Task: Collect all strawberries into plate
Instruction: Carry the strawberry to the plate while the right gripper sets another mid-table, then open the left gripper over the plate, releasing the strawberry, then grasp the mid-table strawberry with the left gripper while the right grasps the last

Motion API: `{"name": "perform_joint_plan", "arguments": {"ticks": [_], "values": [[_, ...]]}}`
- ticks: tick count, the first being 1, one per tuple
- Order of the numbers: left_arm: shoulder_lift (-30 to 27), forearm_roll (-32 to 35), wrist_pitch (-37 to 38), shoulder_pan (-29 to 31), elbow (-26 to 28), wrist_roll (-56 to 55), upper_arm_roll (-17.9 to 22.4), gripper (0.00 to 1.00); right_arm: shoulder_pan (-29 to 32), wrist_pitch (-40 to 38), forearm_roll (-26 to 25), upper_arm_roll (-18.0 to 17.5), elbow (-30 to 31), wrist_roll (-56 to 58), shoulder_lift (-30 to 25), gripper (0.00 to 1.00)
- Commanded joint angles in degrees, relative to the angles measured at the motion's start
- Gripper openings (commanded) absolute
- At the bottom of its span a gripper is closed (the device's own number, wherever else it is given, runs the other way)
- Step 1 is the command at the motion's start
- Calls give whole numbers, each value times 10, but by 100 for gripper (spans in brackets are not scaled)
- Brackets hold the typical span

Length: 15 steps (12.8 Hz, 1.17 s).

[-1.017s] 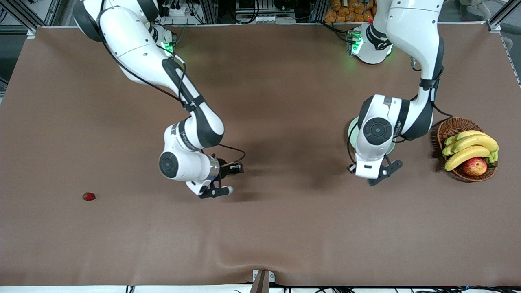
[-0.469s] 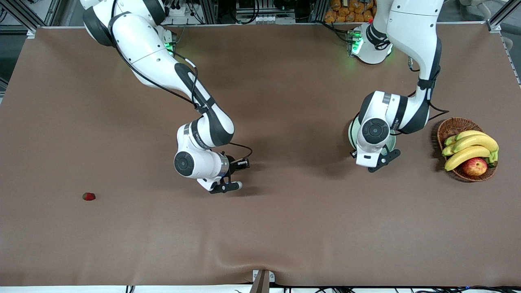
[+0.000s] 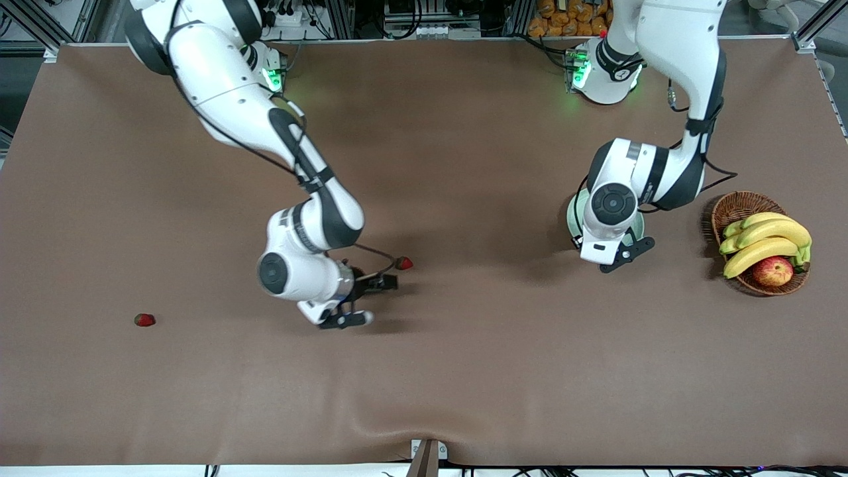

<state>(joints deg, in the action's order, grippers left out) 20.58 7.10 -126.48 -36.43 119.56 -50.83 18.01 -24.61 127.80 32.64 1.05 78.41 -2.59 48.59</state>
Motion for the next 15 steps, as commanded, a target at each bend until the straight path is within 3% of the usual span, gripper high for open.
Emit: {"name": "perform_joint_plan", "arguments": {"ticks": [1,3,6,7,10,13,15], "values": [[-27,3,37,-6,-65,-8,-24,100,73,-28,1,-8,14,7,-47,100],[4,-50,40,-7,-148,-28,-24,100,122,-50,-22,-4,27,7,-73,100],[106,-116,40,-17,-304,-90,-35,100,170,-53,-186,-3,50,67,-98,100],[142,-119,40,-26,-344,-122,-40,100,191,-52,-215,-2,57,105,-100,100],[211,-119,25,-68,-420,-196,-41,100,273,-49,-224,-2,63,215,-95,100],[258,-119,-92,-108,-437,-279,-41,100,333,-44,-232,-2,62,345,-78,100],[294,-119,-147,-126,-469,-350,-56,100,351,12,-277,-2,63,412,-61,100]]}}
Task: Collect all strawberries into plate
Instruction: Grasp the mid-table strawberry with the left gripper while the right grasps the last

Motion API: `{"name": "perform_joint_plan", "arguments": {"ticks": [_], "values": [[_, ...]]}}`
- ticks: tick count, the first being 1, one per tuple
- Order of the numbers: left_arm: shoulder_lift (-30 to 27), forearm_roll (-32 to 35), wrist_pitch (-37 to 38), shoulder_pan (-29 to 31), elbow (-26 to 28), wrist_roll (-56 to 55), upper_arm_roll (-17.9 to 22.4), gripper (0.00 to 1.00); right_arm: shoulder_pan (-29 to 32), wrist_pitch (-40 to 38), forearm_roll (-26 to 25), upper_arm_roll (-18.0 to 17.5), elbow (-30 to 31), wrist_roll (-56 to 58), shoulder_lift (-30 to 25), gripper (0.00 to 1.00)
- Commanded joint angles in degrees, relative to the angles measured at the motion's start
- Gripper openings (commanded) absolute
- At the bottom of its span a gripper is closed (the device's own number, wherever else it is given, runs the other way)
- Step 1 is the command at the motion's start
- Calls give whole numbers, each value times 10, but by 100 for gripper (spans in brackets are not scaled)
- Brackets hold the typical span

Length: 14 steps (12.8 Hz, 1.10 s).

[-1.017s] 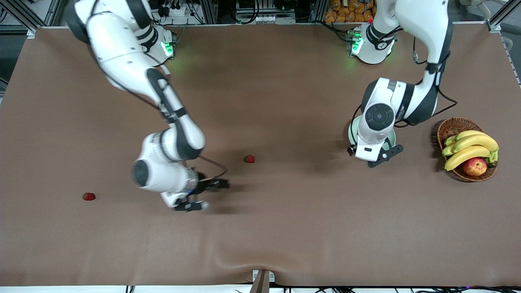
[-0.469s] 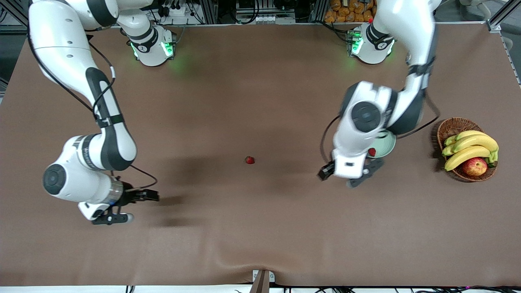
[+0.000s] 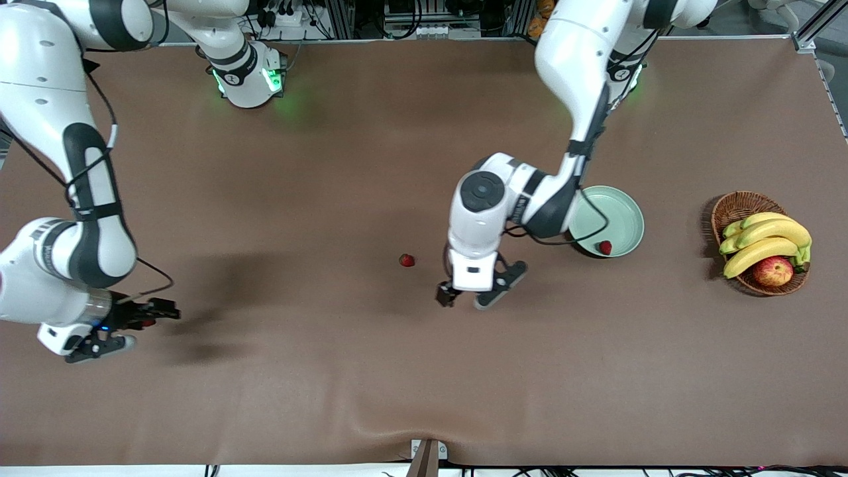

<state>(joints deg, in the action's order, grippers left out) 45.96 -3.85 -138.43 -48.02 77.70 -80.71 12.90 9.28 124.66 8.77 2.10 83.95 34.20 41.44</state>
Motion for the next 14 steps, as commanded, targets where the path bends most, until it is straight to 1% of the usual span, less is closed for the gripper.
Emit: {"name": "perform_joint_plan", "arguments": {"ticks": [1,3,5,7,9,13,14], "values": [[58,-10,-30,-10,-71,-102,-20,100,17,58,-44,-13,8,67,21,100],[70,-10,-51,-22,-74,-203,-34,100,22,71,-44,-13,7,90,36,100],[86,-10,-56,-38,-73,-308,-34,100,23,98,-44,-13,7,119,50,100],[100,-9,-56,-53,-70,-360,-35,100,32,133,-41,-13,8,163,58,100],[103,-10,-55,-61,-63,-378,-36,100,34,134,-43,-13,8,167,59,100],[106,-9,-49,-67,-59,-378,-42,100,44,126,-44,-12,15,178,65,99],[107,-9,-48,-69,-55,-378,-42,100,46,126,-44,-13,19,180,65,90]]}}
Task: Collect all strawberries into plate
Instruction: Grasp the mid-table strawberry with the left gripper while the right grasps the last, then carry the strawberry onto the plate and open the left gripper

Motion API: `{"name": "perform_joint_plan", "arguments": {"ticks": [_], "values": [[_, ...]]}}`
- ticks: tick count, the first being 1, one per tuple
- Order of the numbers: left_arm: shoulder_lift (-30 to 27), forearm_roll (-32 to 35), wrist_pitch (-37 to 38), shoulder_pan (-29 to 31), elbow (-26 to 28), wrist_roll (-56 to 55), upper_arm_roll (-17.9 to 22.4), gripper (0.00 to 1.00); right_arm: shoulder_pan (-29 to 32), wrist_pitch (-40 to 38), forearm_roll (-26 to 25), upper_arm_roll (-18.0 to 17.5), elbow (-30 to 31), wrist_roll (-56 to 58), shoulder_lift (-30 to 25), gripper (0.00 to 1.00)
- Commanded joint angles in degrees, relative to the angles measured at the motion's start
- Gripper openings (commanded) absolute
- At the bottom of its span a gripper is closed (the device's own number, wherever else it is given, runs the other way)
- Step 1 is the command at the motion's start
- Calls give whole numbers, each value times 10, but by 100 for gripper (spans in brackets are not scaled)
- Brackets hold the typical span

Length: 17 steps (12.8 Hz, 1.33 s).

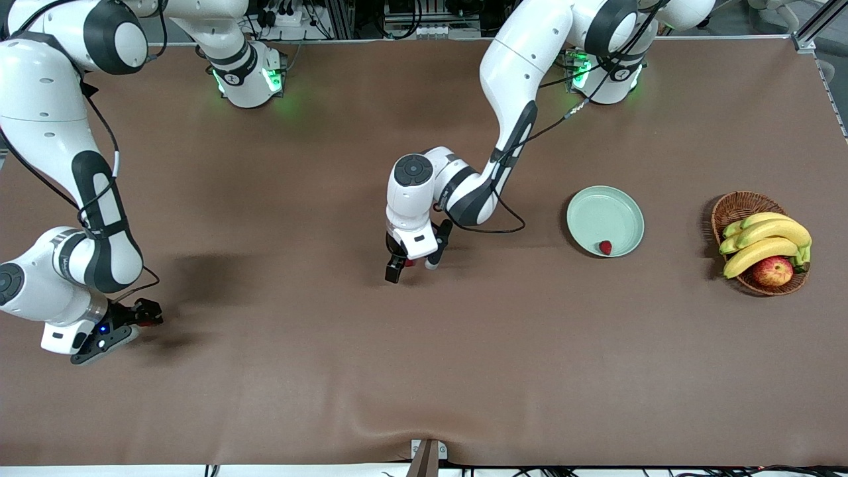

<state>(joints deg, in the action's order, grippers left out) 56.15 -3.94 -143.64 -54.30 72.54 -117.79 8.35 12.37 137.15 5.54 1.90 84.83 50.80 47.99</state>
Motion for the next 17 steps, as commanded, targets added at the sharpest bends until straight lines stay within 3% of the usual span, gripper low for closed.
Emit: {"name": "perform_joint_plan", "arguments": {"ticks": [1,2,3,4,5,6,8,10,12,15,17], "values": [[9,-8,6,-6,-3,-7,3,100,16,-6,-11,-10,10,16,0,81],[9,-9,6,-6,-3,-7,3,100,16,-20,-11,-10,9,15,0,73],[9,-10,6,-6,-2,-8,3,88,15,-26,-11,-11,9,15,-1,60],[10,-10,6,-6,-2,-8,3,62,15,-26,-11,-11,9,14,-1,47],[9,-10,8,-6,-1,-8,3,27,14,-26,-12,-11,7,14,-1,36],[8,-10,18,-5,-1,-8,3,0,13,-26,-12,-10,6,14,-1,24],[0,-8,53,-5,-2,-7,3,0,13,-27,-13,-10,3,16,-3,0],[-21,2,102,-3,-3,-4,12,0,10,-28,-12,-11,0,16,-4,0],[-51,29,169,3,-1,-1,51,0,1,-34,-4,-14,-19,13,-9,0],[-88,30,303,82,7,52,76,0,-38,-80,0,-32,-60,-36,-22,0],[-132,31,314,134,56,101,76,0,-84,-108,16,-40,-59,-149,-42,0]]}}
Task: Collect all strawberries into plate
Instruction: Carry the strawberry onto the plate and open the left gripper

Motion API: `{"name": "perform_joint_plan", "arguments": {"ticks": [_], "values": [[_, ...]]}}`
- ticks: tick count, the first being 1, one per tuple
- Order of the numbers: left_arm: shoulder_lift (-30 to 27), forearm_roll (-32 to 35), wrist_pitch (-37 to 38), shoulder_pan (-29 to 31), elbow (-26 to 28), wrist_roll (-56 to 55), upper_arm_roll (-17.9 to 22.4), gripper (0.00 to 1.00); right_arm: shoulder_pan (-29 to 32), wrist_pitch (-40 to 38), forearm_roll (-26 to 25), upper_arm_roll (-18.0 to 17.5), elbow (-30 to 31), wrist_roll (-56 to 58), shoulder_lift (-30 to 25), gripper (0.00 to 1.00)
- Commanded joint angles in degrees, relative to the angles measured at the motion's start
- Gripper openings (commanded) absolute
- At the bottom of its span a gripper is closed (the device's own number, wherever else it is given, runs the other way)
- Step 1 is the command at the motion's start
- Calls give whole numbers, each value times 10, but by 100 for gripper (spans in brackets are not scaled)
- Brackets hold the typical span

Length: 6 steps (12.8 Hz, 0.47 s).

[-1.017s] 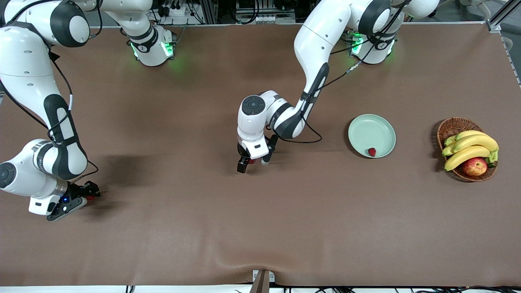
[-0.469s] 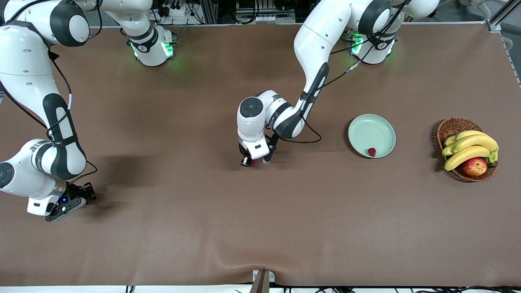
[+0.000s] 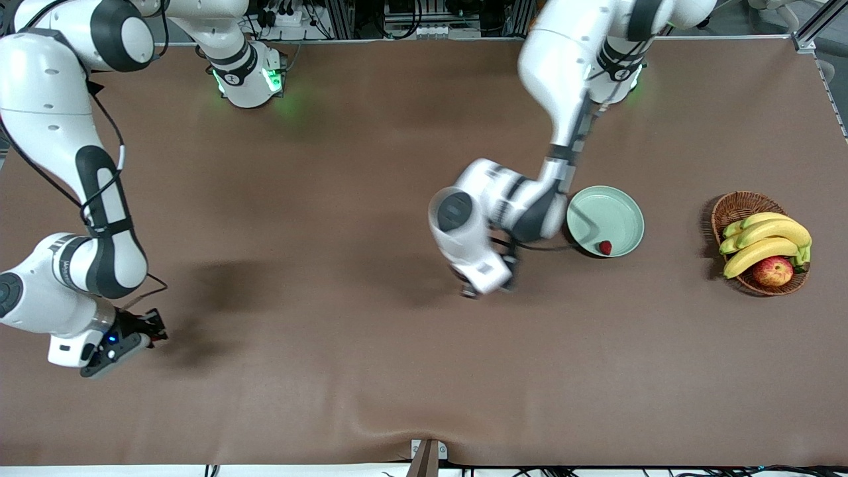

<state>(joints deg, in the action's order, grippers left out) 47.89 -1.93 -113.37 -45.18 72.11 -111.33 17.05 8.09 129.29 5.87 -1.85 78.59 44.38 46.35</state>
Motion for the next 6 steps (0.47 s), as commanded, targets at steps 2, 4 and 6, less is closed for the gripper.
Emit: {"name": "perform_joint_plan", "arguments": {"ticks": [2,4,6], "values": [[-123,20,2,74,163,112,-11,0,-101,-80,51,-3,3,-226,-46,0],[-197,36,-31,107,266,178,-11,0,-155,-126,102,-3,3,-369,-55,0],[-259,50,-70,133,368,234,-11,0,-213,-140,142,-2,5,-467,-55,0]]}}
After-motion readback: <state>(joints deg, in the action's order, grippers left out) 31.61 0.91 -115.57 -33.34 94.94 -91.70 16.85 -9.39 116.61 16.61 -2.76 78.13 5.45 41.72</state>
